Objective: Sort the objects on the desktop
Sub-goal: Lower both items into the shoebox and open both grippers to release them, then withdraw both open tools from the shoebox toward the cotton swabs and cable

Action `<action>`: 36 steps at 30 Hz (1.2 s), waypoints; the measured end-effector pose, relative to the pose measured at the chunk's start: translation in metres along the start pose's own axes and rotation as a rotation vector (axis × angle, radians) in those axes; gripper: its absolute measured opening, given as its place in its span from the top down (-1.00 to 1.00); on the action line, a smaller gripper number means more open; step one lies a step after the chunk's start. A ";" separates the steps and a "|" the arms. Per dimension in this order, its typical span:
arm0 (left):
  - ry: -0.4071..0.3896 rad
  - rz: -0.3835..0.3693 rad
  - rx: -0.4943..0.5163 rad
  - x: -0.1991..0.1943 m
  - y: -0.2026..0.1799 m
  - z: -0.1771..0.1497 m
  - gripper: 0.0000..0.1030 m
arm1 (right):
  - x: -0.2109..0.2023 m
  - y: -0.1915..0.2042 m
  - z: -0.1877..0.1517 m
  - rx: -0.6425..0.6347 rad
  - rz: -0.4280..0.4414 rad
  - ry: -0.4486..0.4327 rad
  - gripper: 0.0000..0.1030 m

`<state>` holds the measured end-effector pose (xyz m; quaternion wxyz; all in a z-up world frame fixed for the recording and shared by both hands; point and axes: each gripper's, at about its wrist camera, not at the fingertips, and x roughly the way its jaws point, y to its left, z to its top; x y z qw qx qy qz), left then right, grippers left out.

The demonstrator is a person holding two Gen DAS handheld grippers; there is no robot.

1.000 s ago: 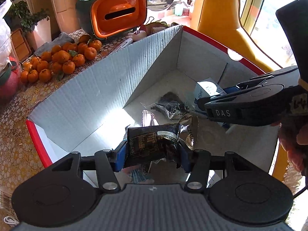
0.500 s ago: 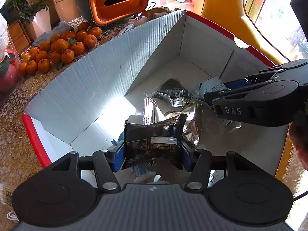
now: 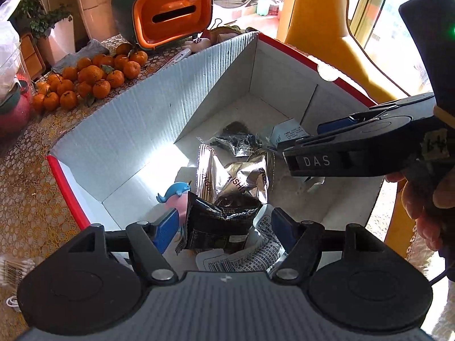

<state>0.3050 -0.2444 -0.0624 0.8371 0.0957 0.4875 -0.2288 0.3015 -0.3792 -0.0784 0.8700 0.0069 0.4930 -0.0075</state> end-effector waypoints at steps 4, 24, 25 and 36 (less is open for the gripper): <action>-0.027 0.002 -0.012 -0.014 0.001 -0.006 -0.39 | -0.009 0.003 -0.002 0.007 0.013 -0.008 -0.03; -0.175 -0.021 -0.064 -0.092 -0.001 -0.048 -0.58 | -0.066 0.027 -0.023 0.011 0.077 -0.075 -0.24; -0.182 -0.019 -0.067 -0.096 -0.001 -0.051 -0.60 | -0.068 0.027 -0.024 0.010 0.078 -0.079 -0.25; -0.234 -0.016 -0.080 -0.122 -0.003 -0.075 -0.83 | -0.091 0.039 -0.039 -0.019 0.076 -0.105 -0.34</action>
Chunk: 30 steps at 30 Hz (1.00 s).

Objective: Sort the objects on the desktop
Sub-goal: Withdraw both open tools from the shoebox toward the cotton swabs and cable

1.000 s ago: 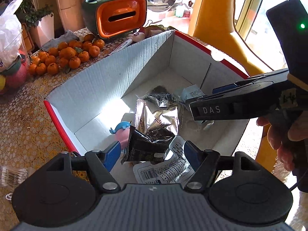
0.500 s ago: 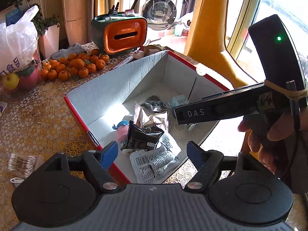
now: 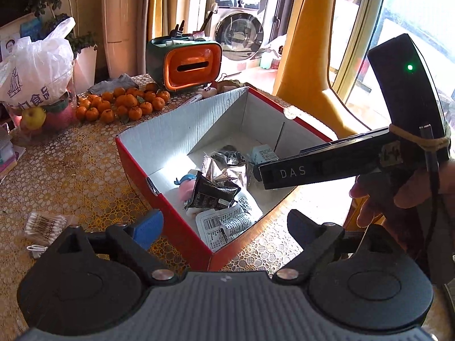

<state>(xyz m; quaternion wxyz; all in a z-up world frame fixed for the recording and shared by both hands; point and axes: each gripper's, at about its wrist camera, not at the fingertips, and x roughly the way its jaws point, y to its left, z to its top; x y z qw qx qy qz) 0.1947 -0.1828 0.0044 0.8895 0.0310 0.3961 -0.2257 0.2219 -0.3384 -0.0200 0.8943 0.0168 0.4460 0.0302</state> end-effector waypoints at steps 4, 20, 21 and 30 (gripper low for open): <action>-0.018 0.001 -0.007 -0.010 0.002 -0.007 -1.00 | -0.011 0.002 -0.002 0.012 0.003 -0.022 -0.34; -0.068 0.058 -0.014 -0.043 0.015 -0.034 -1.00 | -0.042 0.031 -0.006 -0.028 0.025 -0.067 -0.34; -0.072 0.059 -0.025 -0.046 0.017 -0.036 -1.00 | -0.045 0.037 -0.006 -0.040 0.029 -0.070 -0.34; -0.150 0.155 -0.116 -0.067 0.053 -0.057 -1.00 | -0.044 0.084 -0.002 -0.133 0.089 -0.073 -0.34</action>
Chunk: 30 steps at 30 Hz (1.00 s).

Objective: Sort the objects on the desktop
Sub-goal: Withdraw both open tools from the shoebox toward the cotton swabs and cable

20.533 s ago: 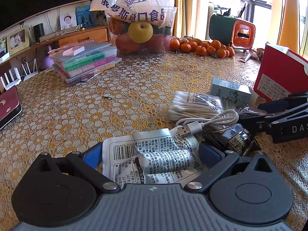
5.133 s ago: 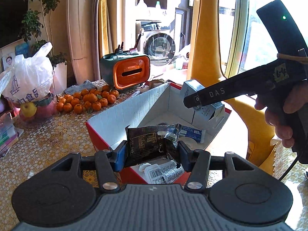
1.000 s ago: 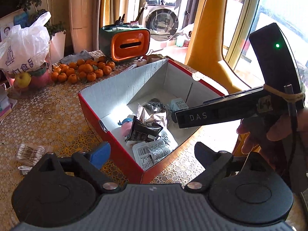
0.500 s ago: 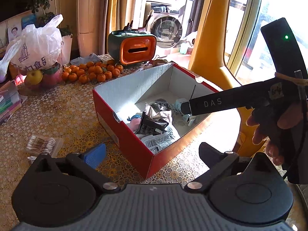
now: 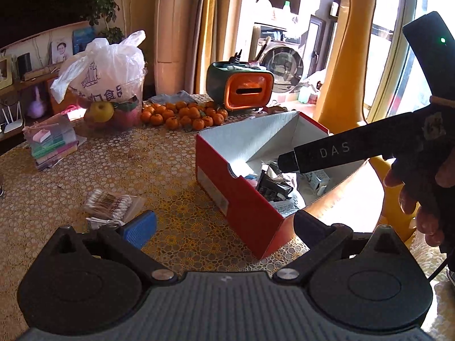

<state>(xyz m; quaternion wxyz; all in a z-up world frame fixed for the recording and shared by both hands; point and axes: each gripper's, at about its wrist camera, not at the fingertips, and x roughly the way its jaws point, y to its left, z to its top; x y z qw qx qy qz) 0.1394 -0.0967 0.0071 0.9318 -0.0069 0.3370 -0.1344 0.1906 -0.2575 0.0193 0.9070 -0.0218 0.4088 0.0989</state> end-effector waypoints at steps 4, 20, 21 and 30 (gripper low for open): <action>-0.020 0.037 -0.049 -0.004 0.021 -0.005 -1.00 | 0.008 0.020 0.005 -0.038 0.026 0.007 -0.34; -0.082 0.146 -0.093 0.007 0.077 -0.031 -1.00 | 0.052 0.087 0.023 -0.177 0.142 0.036 -0.34; -0.084 0.150 -0.093 0.009 0.079 -0.032 -1.00 | 0.056 0.090 0.025 -0.188 0.151 0.038 -0.34; -0.094 0.168 -0.100 0.036 0.104 -0.040 -1.00 | 0.088 0.117 0.034 -0.272 0.195 0.054 -0.34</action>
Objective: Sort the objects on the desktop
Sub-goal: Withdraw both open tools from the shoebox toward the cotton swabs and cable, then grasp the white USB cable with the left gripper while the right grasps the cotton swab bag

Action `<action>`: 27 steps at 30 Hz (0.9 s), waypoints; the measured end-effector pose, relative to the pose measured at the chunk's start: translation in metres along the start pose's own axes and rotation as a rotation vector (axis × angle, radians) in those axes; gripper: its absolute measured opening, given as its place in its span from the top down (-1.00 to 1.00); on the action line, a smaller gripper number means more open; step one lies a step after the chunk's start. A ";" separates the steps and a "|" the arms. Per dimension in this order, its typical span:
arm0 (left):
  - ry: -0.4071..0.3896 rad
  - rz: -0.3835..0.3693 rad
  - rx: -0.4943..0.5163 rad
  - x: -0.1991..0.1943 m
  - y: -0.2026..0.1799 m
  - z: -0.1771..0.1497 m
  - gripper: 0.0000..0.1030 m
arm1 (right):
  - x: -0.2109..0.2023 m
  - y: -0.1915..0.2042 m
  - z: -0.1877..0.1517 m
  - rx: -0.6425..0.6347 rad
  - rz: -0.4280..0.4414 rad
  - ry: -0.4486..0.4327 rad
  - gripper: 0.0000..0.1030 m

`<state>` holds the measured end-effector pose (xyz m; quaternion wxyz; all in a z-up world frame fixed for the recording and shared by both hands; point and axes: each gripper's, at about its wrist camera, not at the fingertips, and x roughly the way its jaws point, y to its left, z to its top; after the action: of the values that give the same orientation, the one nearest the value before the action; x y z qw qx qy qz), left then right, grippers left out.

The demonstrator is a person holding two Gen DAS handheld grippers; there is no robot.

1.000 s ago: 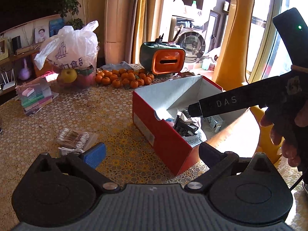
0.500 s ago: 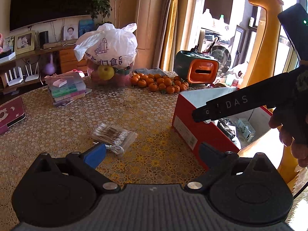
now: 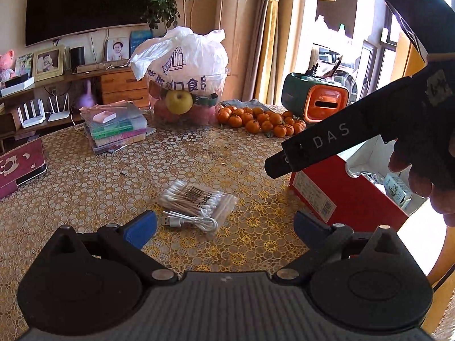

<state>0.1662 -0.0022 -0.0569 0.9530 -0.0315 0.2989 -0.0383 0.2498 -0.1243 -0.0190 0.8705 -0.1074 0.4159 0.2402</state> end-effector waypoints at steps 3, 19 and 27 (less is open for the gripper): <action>0.005 -0.003 0.000 0.011 0.007 -0.003 -1.00 | 0.014 0.004 0.005 -0.027 0.028 0.003 -0.34; 0.029 -0.059 -0.009 0.066 0.037 -0.011 -0.99 | 0.087 0.014 0.018 -0.094 0.070 0.075 -0.34; 0.047 -0.099 -0.014 0.085 0.050 -0.012 -0.98 | 0.116 0.016 0.022 -0.097 0.085 0.106 -0.34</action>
<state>0.2317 0.0392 -0.1197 0.9423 -0.0522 0.3197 -0.0838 0.3192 -0.0633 -0.0950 0.8300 -0.1444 0.4535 0.2907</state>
